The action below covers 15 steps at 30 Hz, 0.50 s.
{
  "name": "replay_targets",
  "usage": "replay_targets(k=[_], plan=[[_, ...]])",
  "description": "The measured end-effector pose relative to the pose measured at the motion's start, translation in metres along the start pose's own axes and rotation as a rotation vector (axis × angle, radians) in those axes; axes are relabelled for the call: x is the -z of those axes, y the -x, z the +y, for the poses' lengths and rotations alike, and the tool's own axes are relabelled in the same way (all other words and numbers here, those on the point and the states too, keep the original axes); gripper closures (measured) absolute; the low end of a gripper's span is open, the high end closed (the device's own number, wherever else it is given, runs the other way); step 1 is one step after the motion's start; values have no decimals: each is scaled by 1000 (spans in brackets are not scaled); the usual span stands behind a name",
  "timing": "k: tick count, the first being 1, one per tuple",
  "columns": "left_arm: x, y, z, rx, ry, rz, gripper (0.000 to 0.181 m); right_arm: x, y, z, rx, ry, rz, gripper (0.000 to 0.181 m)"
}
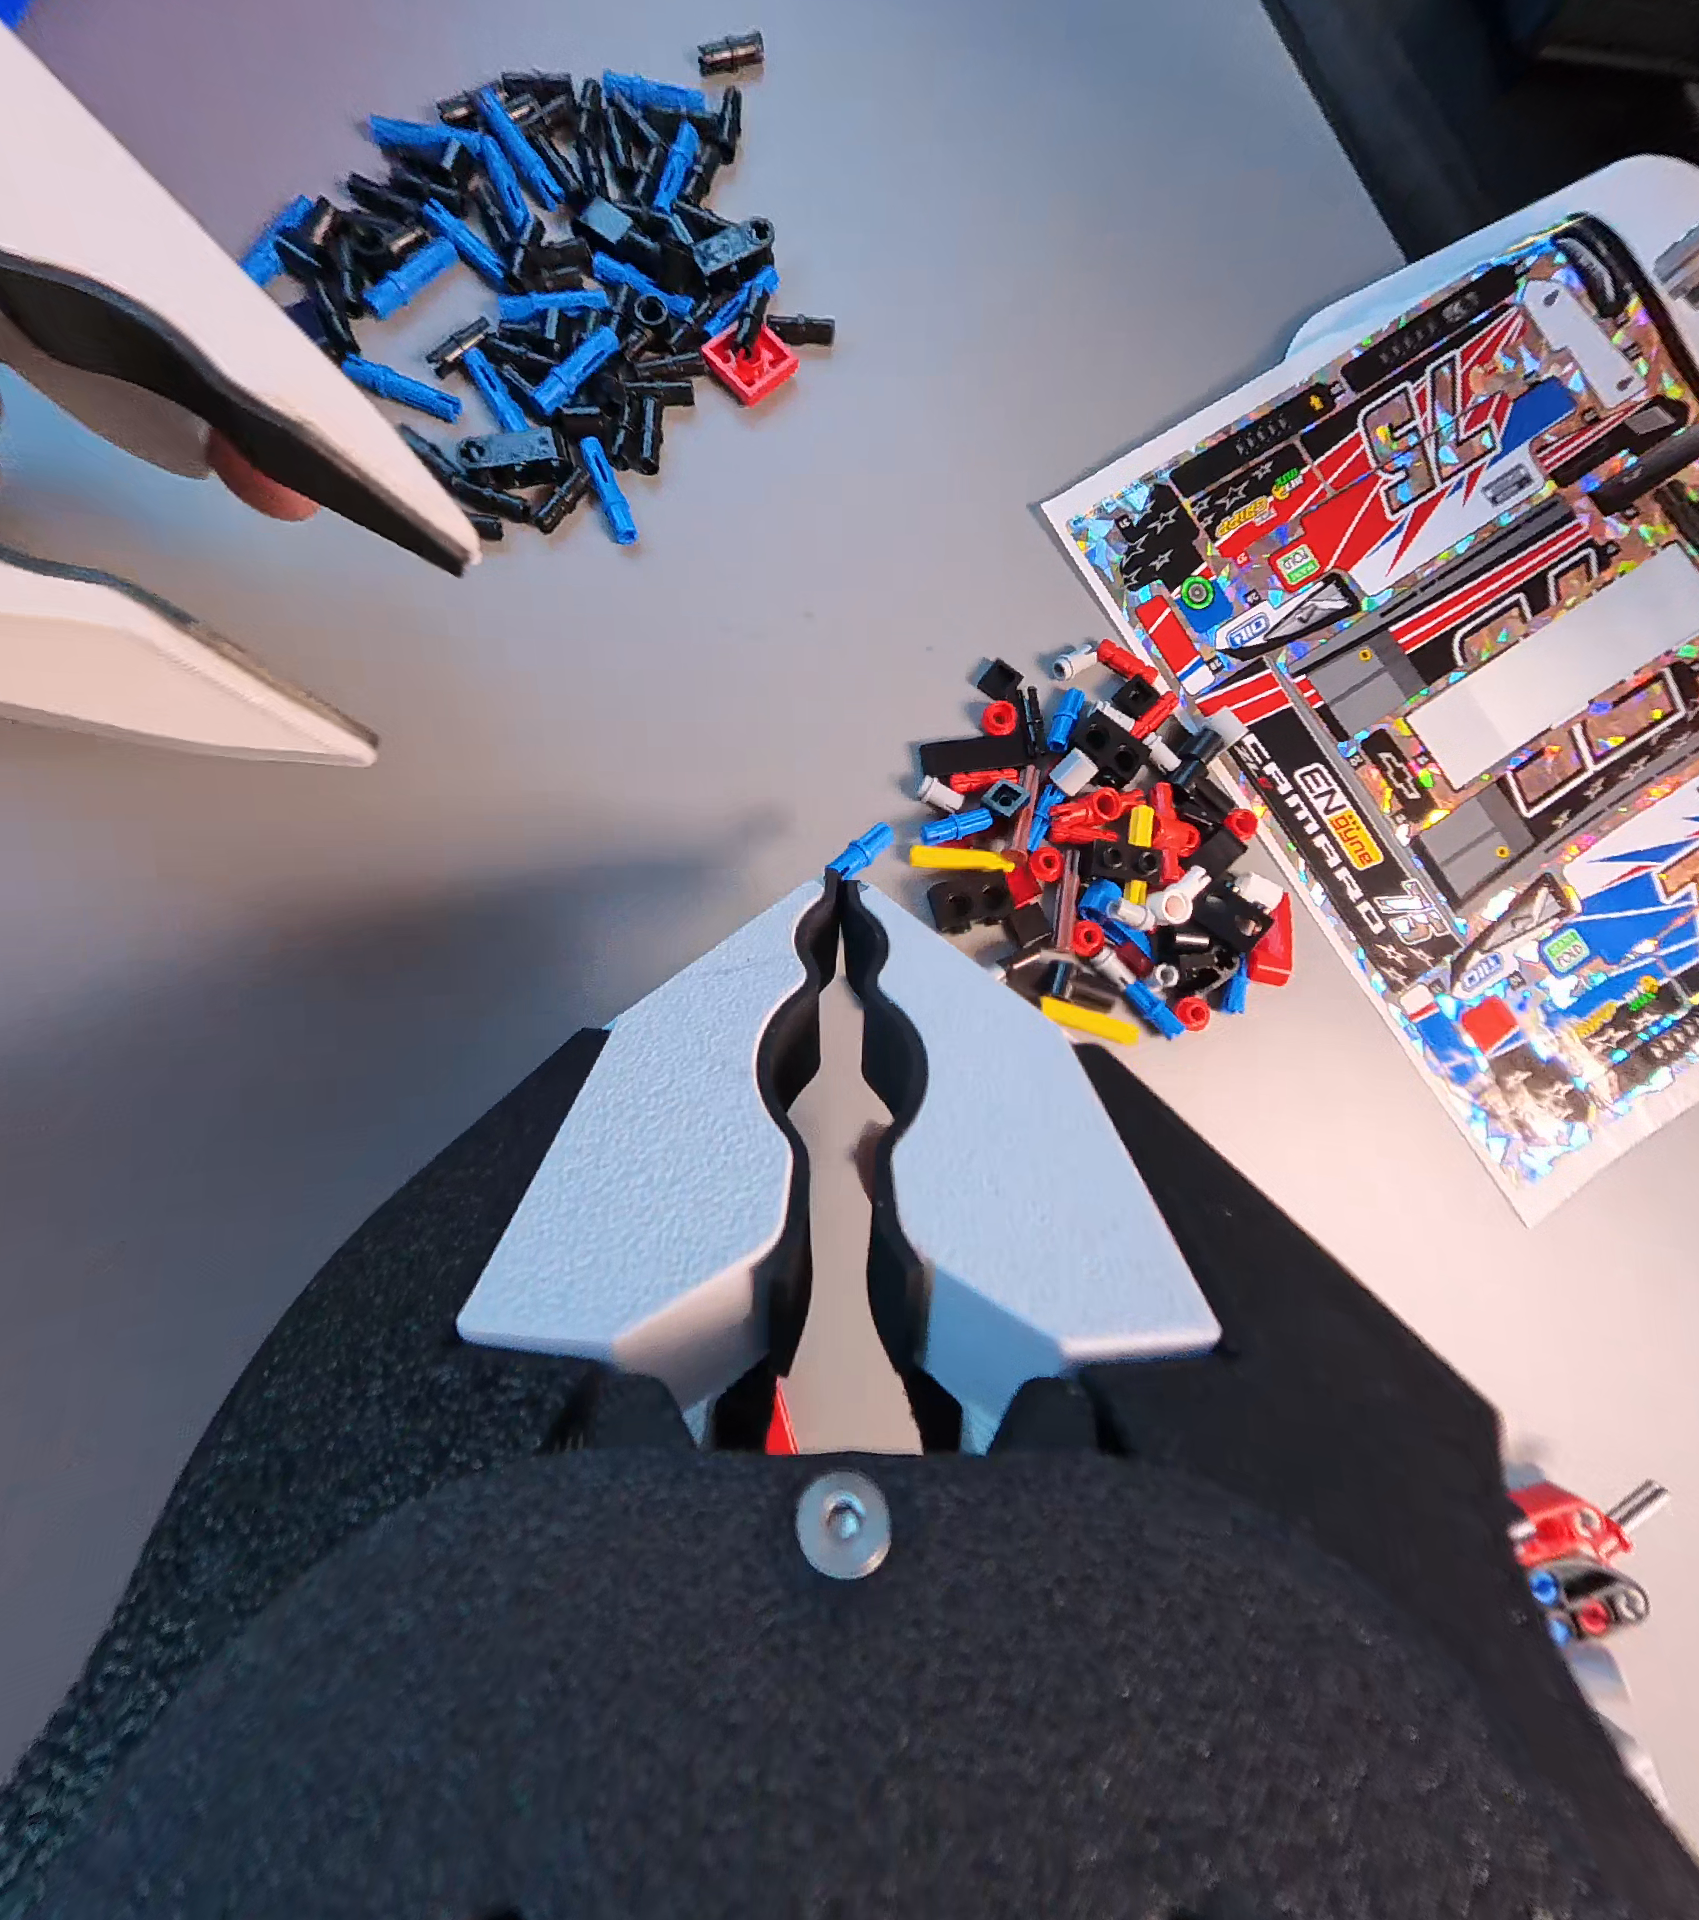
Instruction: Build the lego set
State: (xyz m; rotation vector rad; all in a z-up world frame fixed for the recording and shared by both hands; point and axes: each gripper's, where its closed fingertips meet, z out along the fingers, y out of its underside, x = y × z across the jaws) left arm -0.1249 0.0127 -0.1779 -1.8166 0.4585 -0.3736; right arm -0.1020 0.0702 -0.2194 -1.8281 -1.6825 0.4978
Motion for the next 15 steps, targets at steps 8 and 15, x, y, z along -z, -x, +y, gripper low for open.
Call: replay_targets(k=[8, 15], plan=[[-1, -1, 2, -6, 10, 5, 156, 34, 5, 5, 18, -81, 4, 181], [-1, -2, 2, -17, 16, 1, 156, 77, 10, 35, 27, -126, 25, 181]])
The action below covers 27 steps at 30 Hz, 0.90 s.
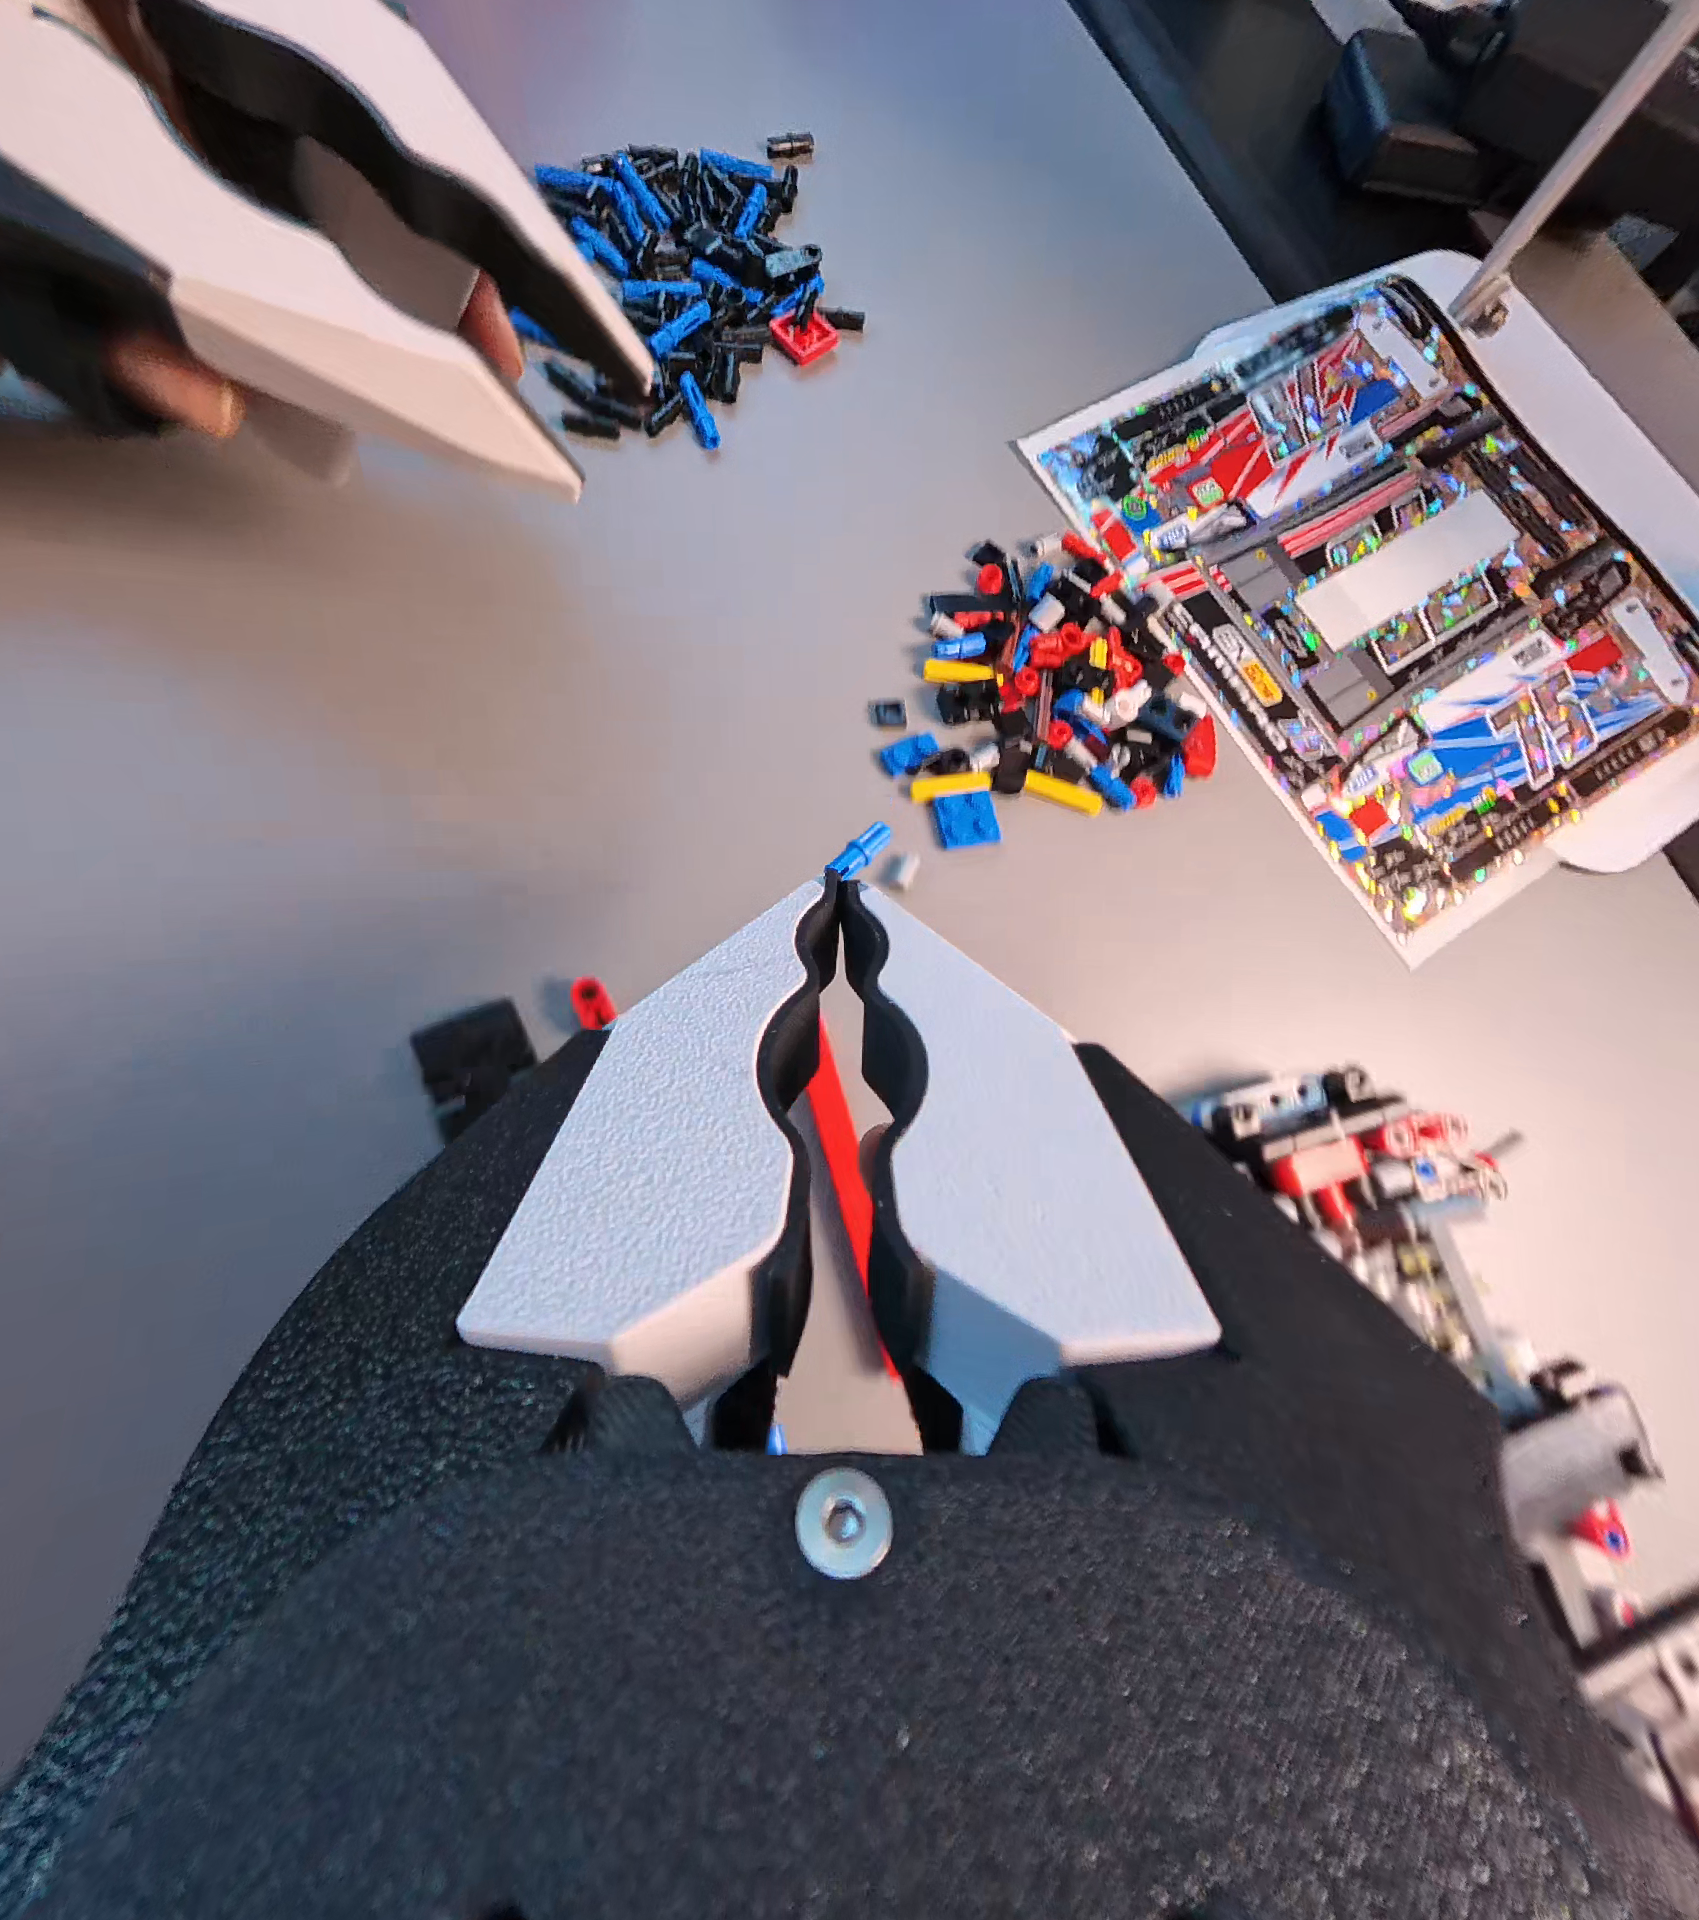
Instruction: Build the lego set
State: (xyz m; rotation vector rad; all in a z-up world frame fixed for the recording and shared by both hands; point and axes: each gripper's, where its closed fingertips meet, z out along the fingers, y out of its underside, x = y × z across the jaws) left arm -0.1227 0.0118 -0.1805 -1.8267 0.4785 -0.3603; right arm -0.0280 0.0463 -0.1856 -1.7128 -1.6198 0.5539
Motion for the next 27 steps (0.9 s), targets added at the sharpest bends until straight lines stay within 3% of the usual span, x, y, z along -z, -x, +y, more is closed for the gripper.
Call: replay_targets(k=[7, 12, 27], plan=[[-1, -1, 1, -5, 4, 4, 156, 66, 7, 89, -18, 118, 22, 181], [-2, 1, 0, -3, 1, -13, 156, 85, 7, 130, -66, 181, 57, 181], [9, 3, -20, -50, -81, -90, 157, 82, -1, 149, -65, 201, 113, 181]])
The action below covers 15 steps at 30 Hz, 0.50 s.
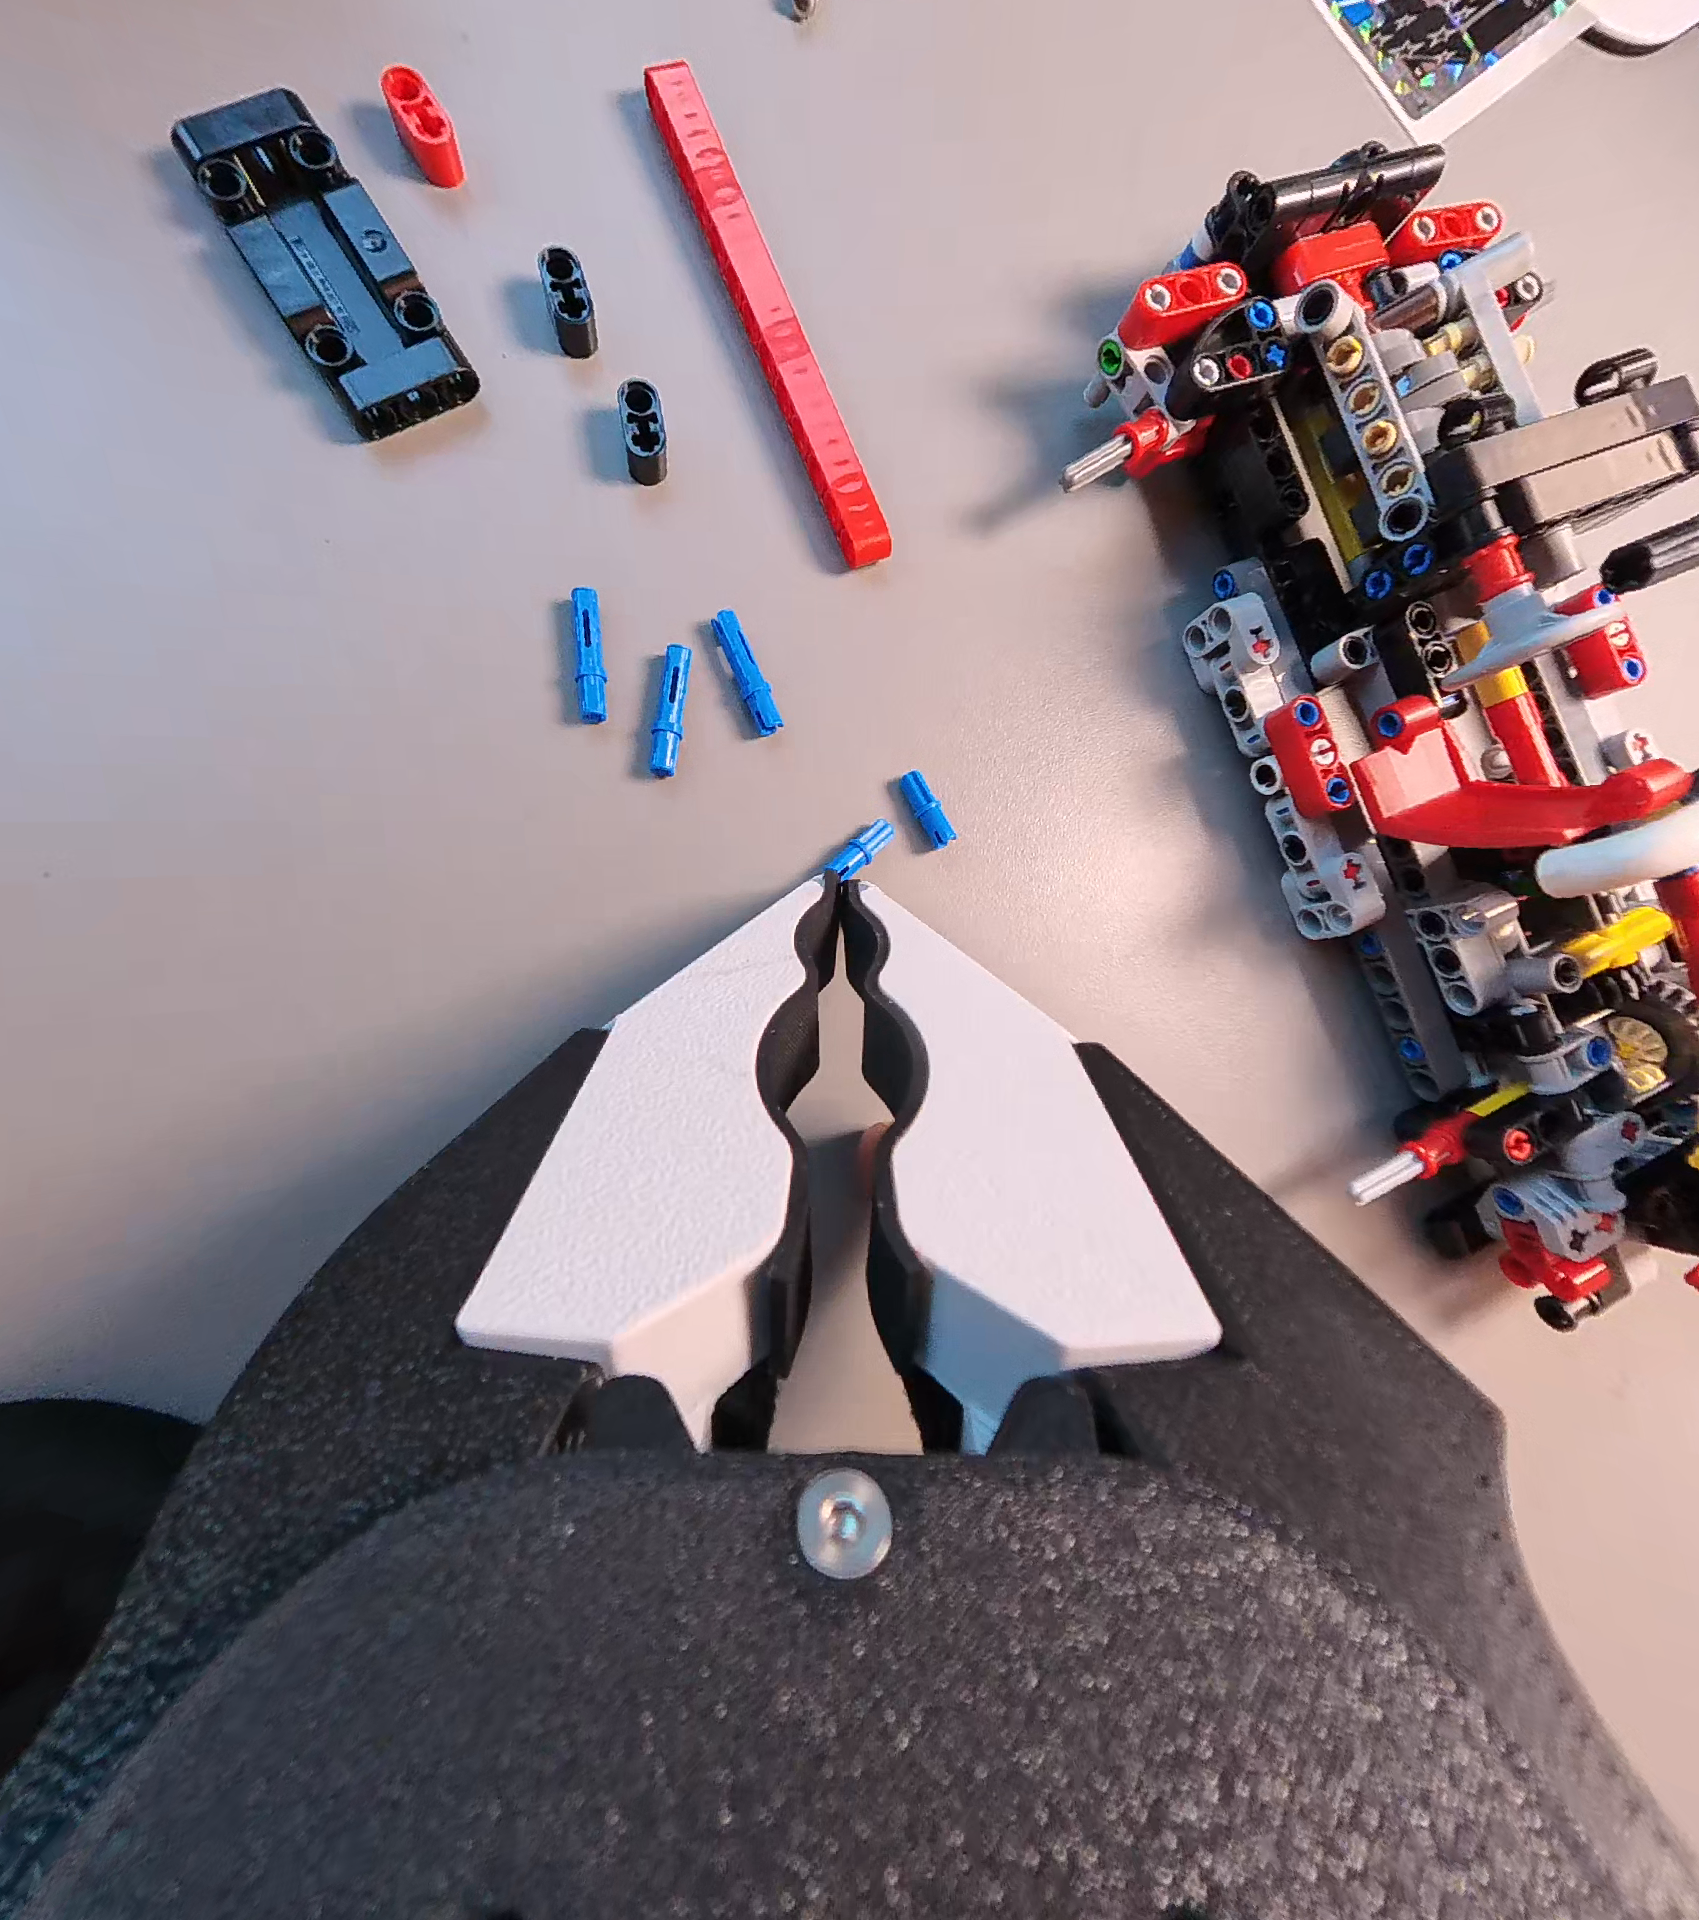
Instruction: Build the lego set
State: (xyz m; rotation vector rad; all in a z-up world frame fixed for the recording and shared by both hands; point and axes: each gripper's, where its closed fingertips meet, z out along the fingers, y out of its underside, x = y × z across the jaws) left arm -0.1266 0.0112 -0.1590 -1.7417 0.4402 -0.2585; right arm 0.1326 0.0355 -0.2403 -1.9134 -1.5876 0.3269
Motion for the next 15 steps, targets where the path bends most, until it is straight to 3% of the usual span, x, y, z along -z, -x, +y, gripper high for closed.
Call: replay_targets(k=[15], plan=[[1, -1, -1, 8, -4, 18, 155, -1, -1, -1, 25, 32, 21, 181]])
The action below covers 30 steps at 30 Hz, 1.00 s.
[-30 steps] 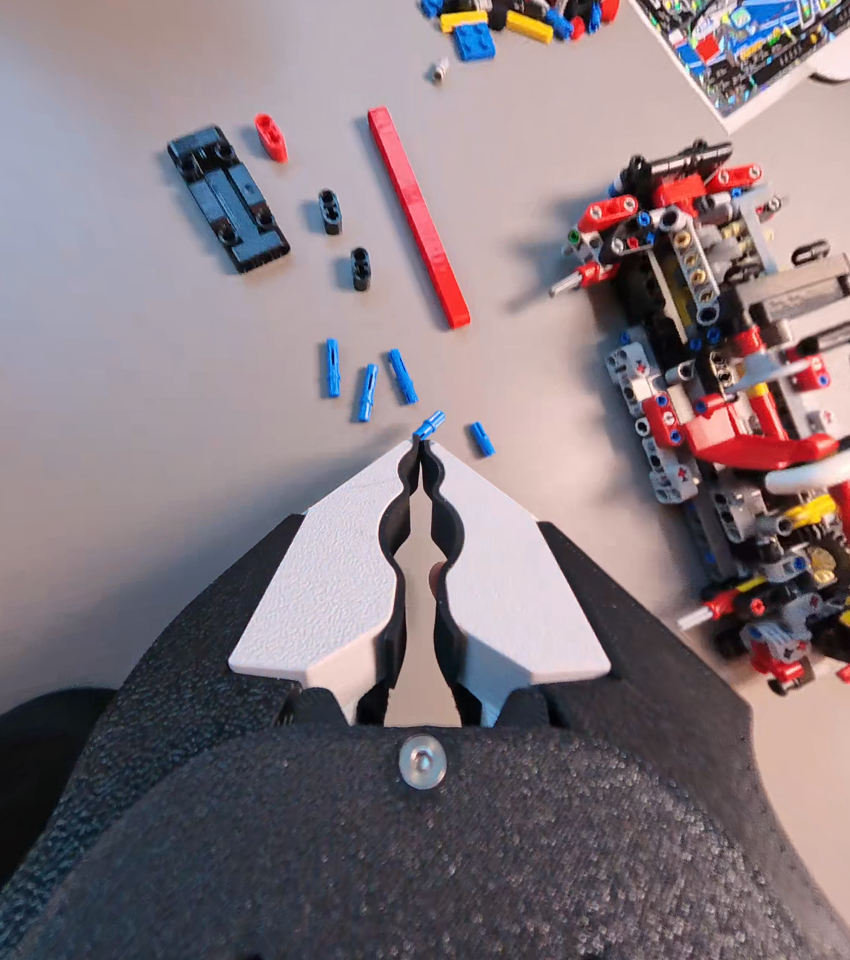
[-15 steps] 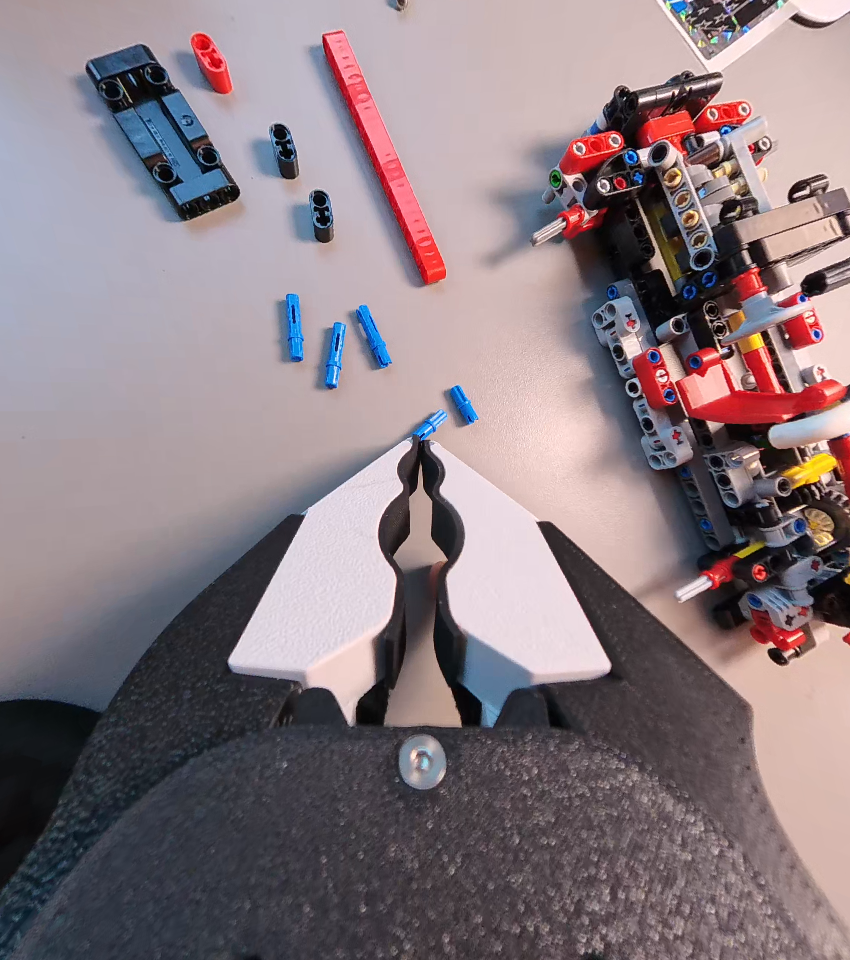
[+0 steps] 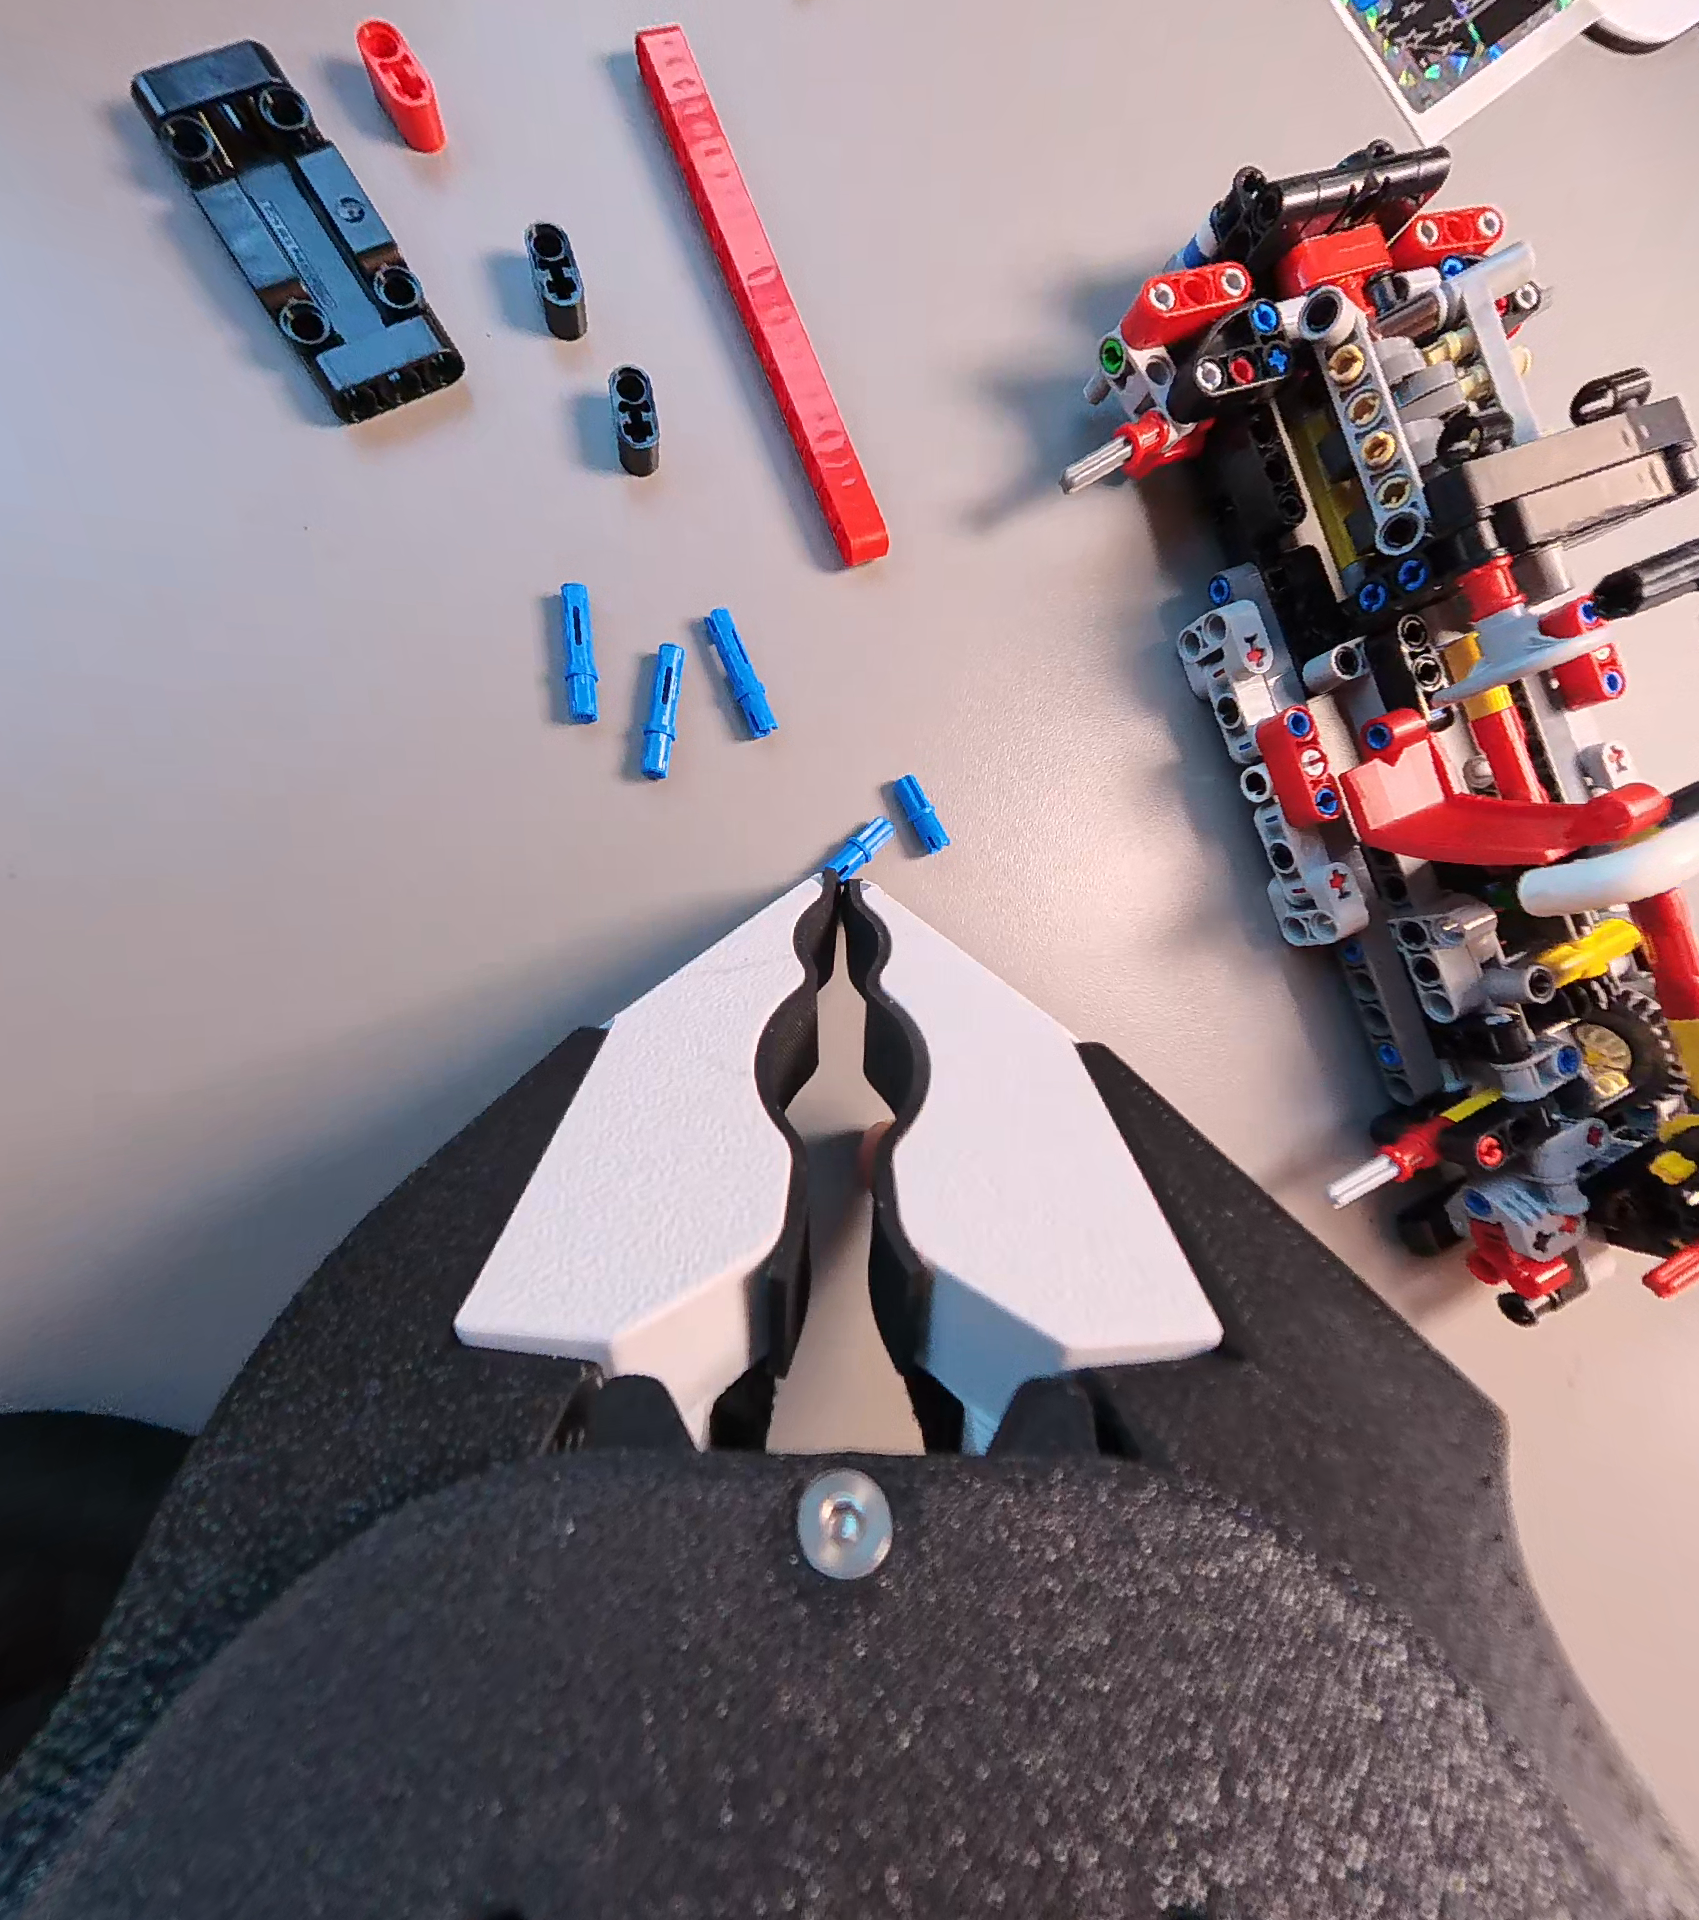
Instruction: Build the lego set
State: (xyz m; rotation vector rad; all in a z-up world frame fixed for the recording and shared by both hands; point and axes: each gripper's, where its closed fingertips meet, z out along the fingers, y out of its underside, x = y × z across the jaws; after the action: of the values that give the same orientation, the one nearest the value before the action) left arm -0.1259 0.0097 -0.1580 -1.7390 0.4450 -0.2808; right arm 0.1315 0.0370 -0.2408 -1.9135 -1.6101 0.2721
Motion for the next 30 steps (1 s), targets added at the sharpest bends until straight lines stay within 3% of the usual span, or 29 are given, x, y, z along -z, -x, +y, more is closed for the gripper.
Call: replay_targets(k=[13, 23, 30], plan=[[1, 1, 2, 8, 6, 7, 154, 6, -8, -10, -4, -43, 51, 171], [-1, 2, 5, 15, 21, 3, 154, 48, -28, -91, -75, -450, 129, 161], [-6, 0, 12, 71, 36, 30, 154, 18, -29, -136, -46, -516, 114, 162]])
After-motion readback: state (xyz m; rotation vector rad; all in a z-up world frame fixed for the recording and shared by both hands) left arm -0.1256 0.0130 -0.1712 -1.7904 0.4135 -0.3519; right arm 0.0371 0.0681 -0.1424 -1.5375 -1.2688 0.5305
